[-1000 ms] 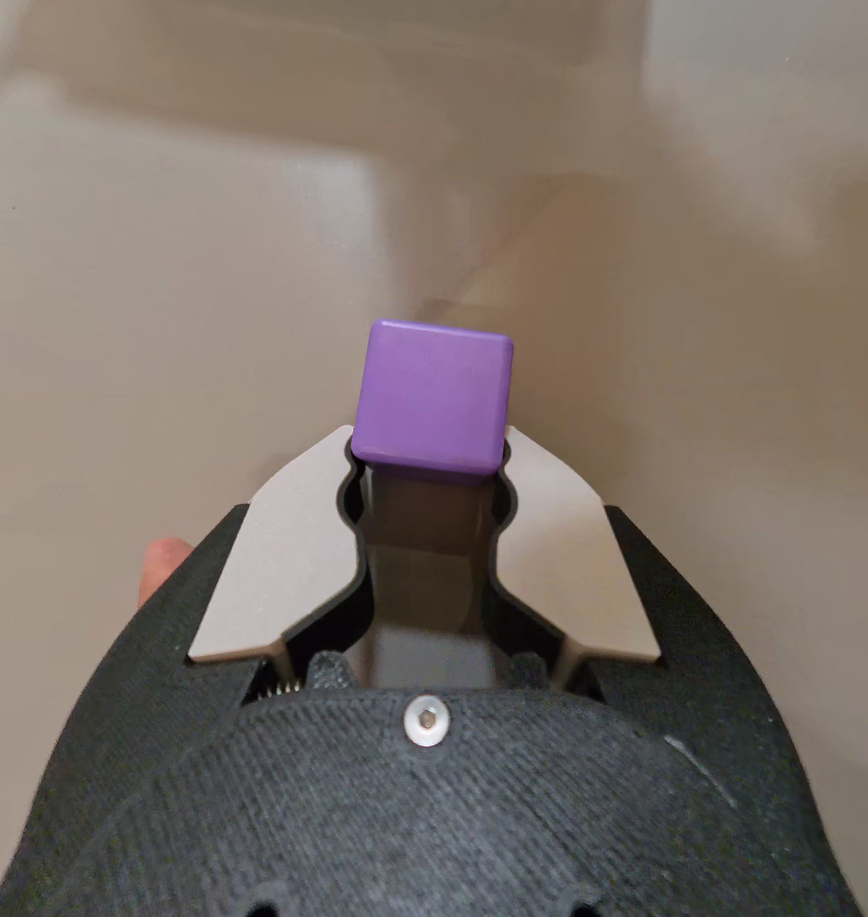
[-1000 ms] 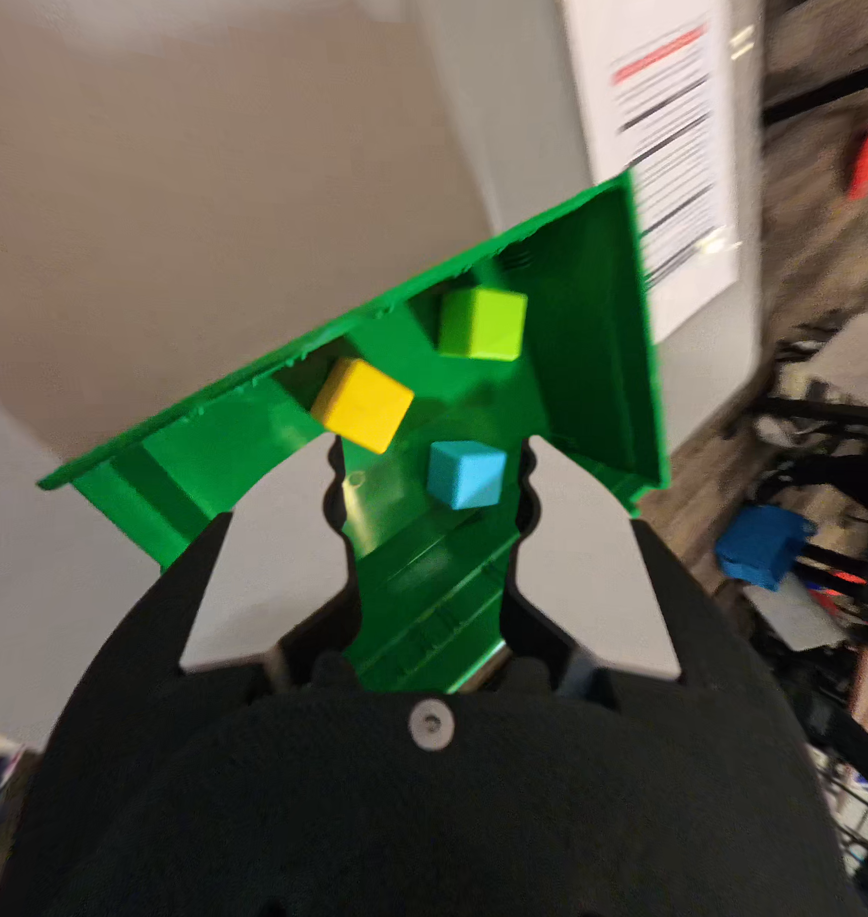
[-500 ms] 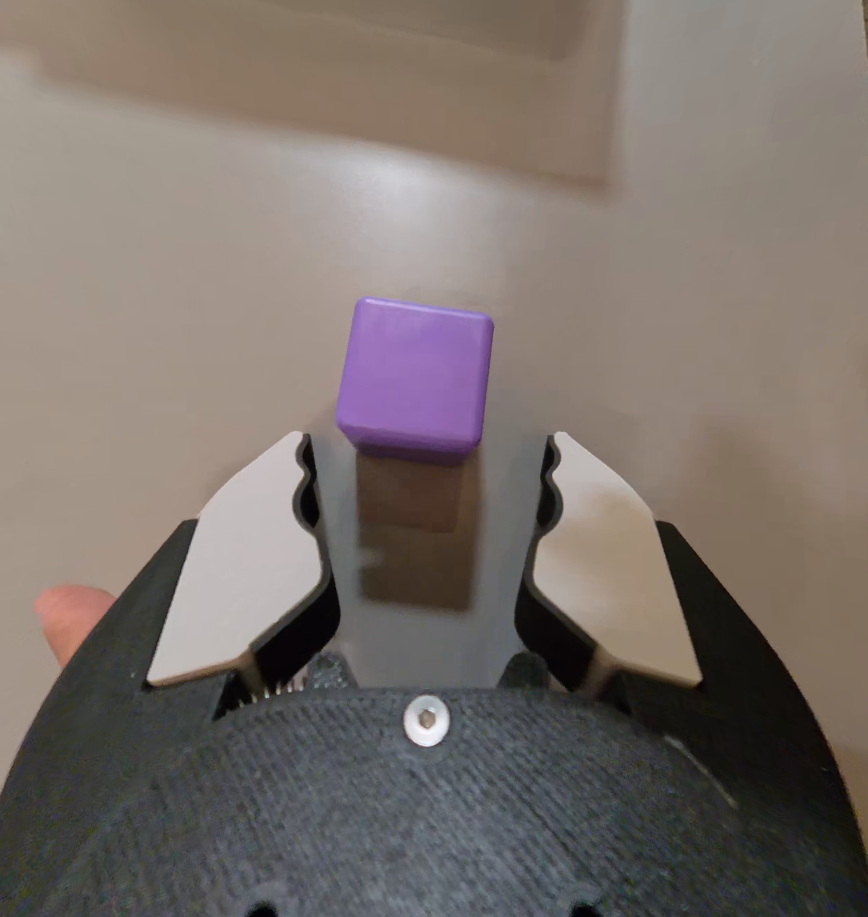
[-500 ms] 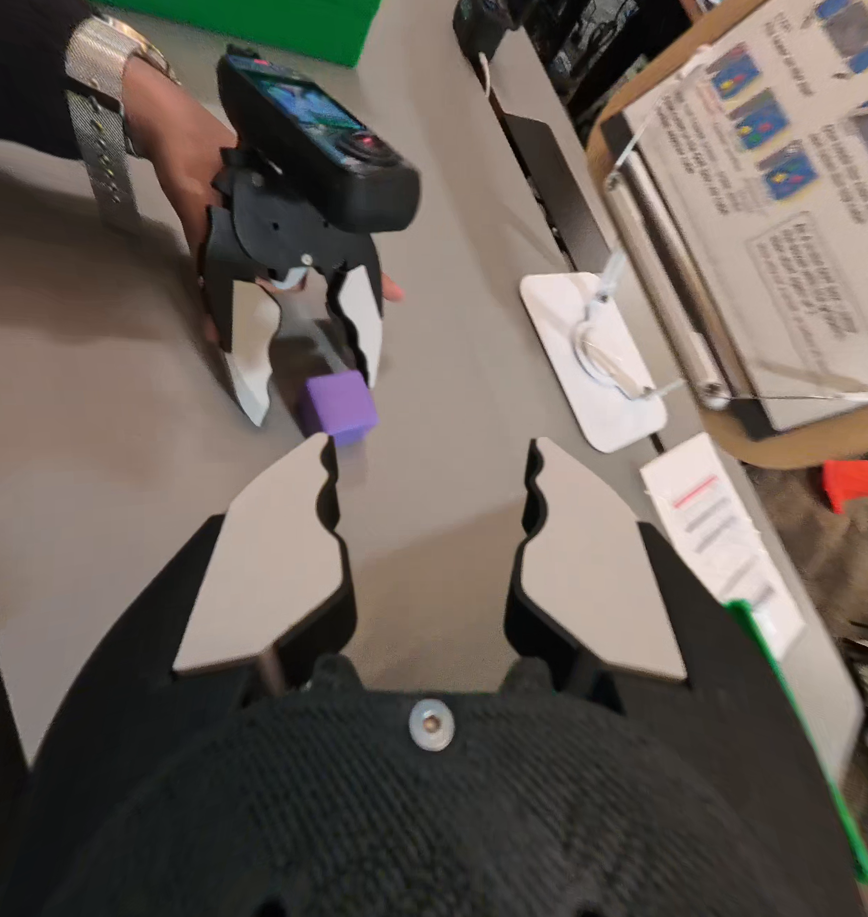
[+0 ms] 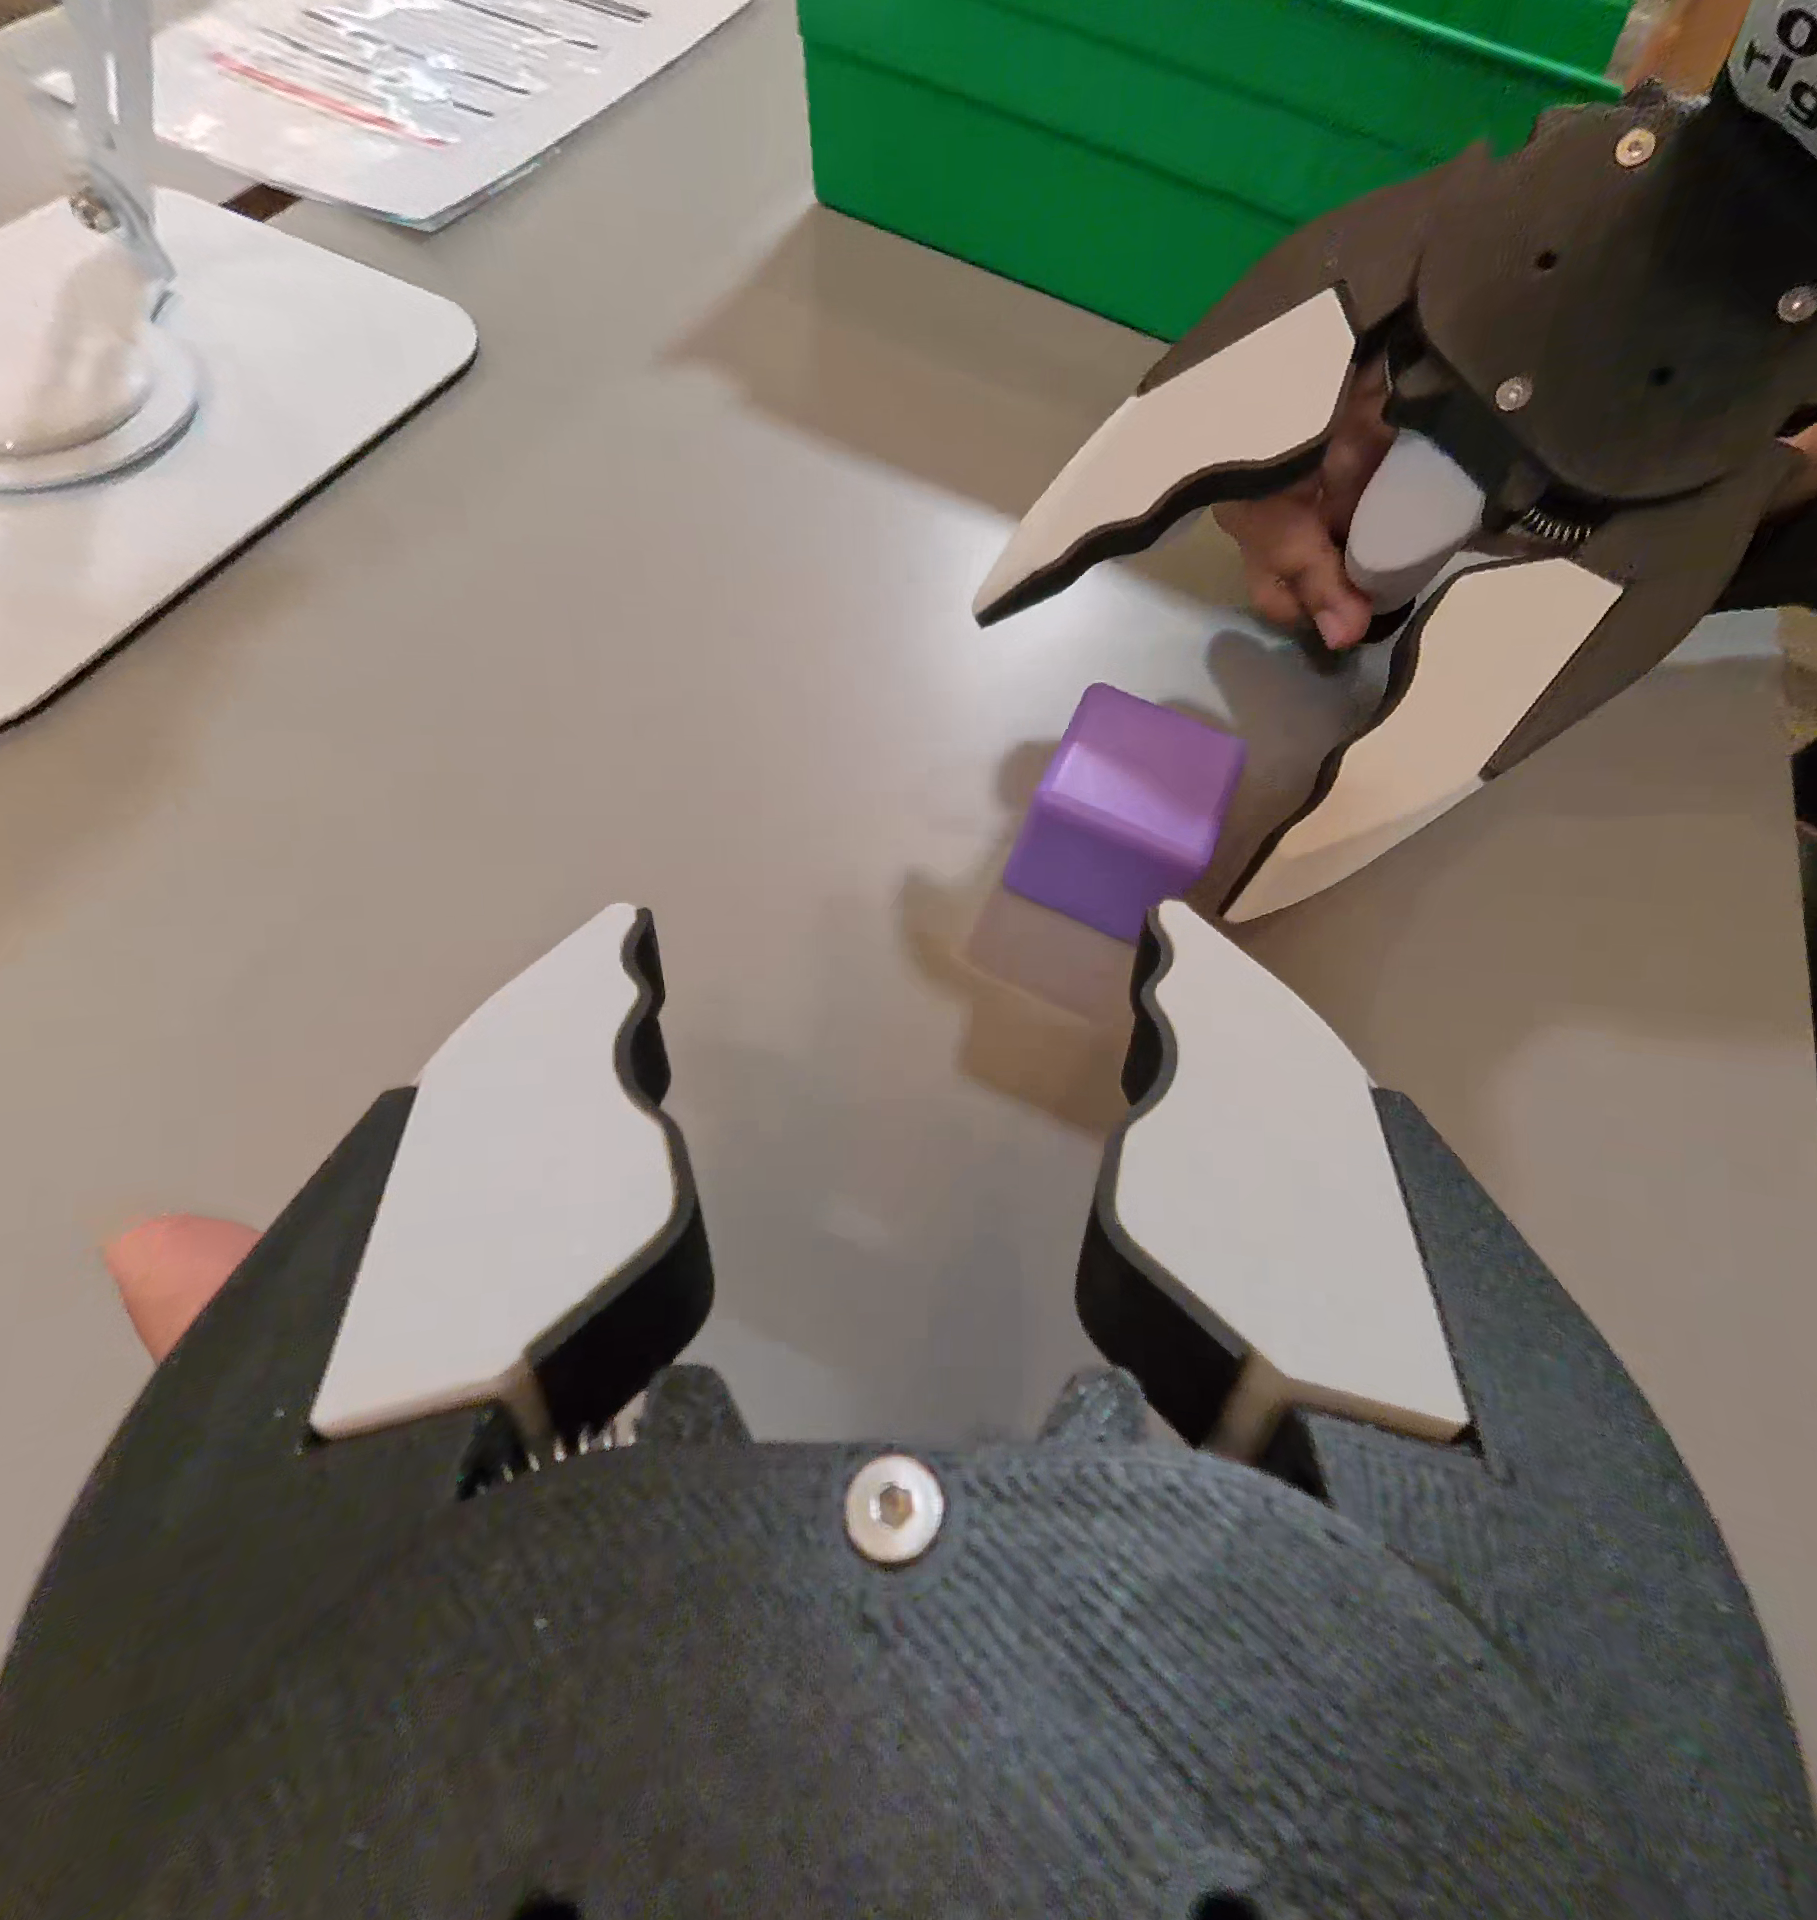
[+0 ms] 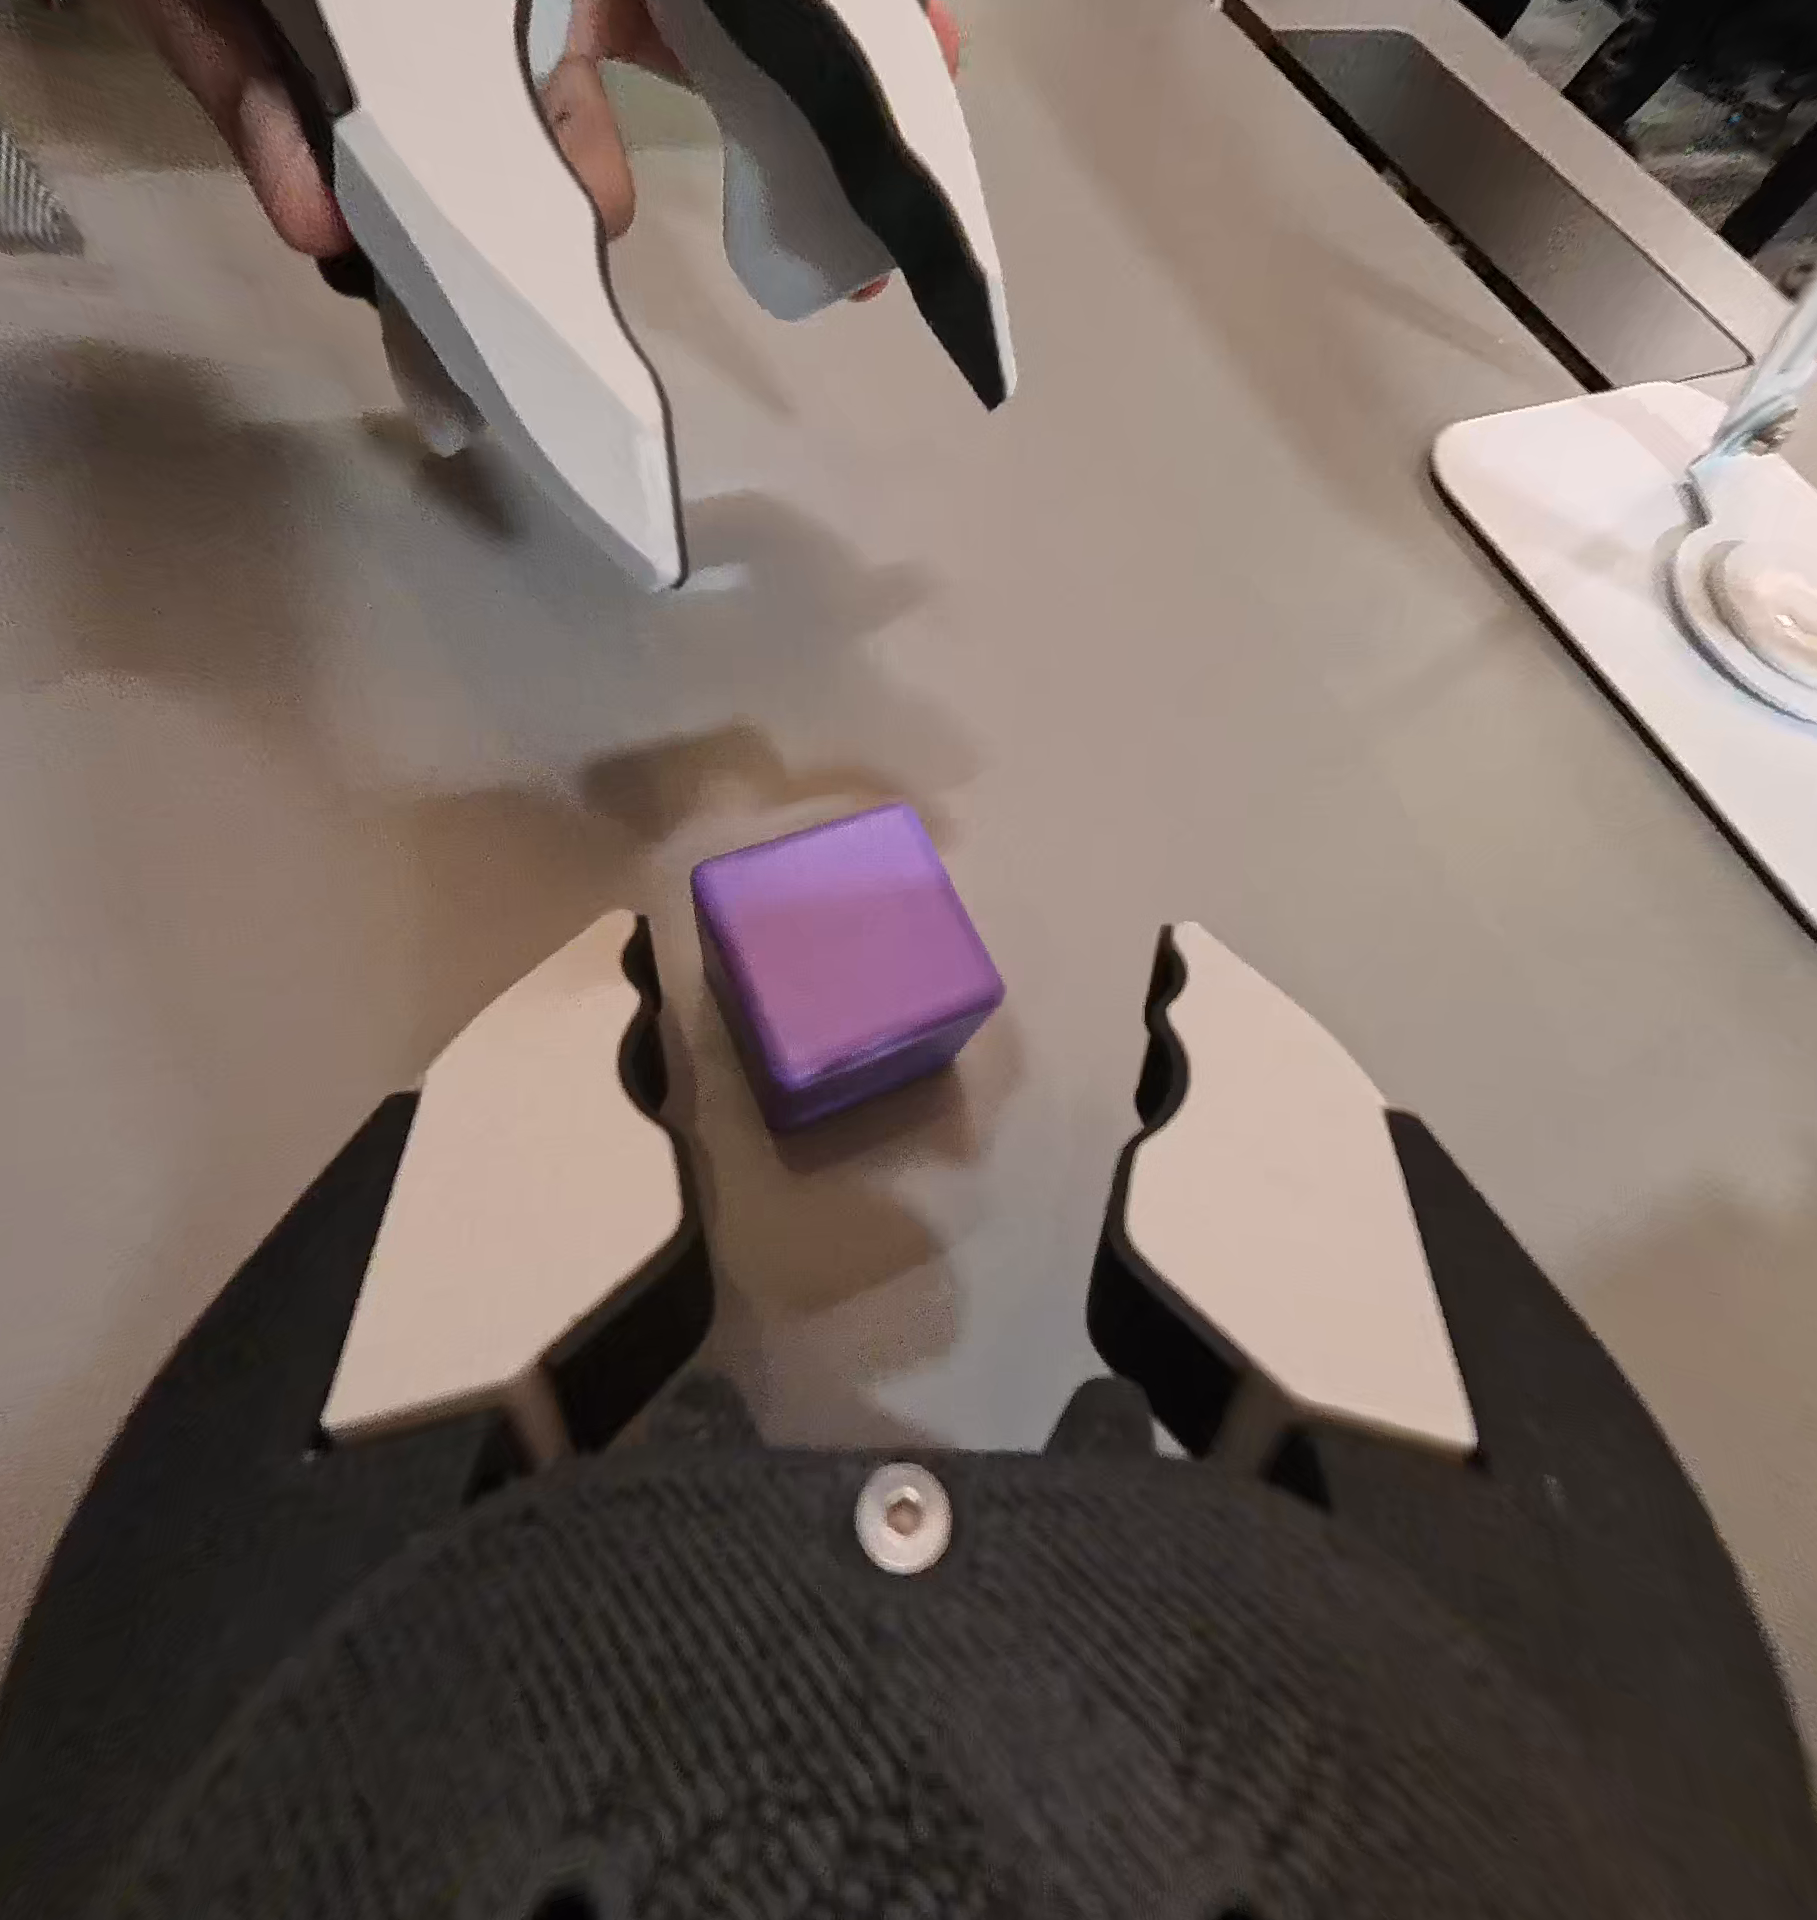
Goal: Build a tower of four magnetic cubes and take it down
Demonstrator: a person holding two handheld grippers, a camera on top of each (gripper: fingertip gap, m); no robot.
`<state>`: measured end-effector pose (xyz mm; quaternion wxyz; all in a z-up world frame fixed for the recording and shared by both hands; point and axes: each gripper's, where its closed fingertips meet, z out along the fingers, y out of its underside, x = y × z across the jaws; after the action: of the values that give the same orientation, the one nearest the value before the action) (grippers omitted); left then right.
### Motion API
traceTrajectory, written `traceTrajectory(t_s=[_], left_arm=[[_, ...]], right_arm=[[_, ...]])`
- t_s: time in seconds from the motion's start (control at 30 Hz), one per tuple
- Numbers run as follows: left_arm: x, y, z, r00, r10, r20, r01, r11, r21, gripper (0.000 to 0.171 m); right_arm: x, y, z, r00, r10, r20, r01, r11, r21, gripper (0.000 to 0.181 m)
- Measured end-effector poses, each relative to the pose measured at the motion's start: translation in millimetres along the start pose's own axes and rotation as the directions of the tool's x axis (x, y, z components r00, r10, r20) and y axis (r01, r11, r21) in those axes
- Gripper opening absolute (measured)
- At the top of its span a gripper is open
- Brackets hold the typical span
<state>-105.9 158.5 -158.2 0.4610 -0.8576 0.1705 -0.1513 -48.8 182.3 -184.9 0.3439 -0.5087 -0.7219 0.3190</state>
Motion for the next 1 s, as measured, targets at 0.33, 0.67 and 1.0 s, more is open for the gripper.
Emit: traceTrajectory(t_s=[0.33,0.67,1.0], left_arm=[[-8,16,-13,0.999,-0.034,0.035,0.034,0.999,-0.002,0.087],[-12,17,-17,0.997,-0.032,0.073,0.032,0.999,0.006,0.087],[-16,7,-13,0.995,-0.015,0.096,0.012,0.999,0.035,0.087]], right_arm=[[-12,4,7,0.992,-0.081,0.096,0.084,0.996,-0.036,0.069],[-23,6,7,0.977,-0.134,0.167,0.141,0.989,-0.035,0.051],[-26,-17,-8,0.981,-0.145,0.126,0.143,0.989,0.025,0.051]])
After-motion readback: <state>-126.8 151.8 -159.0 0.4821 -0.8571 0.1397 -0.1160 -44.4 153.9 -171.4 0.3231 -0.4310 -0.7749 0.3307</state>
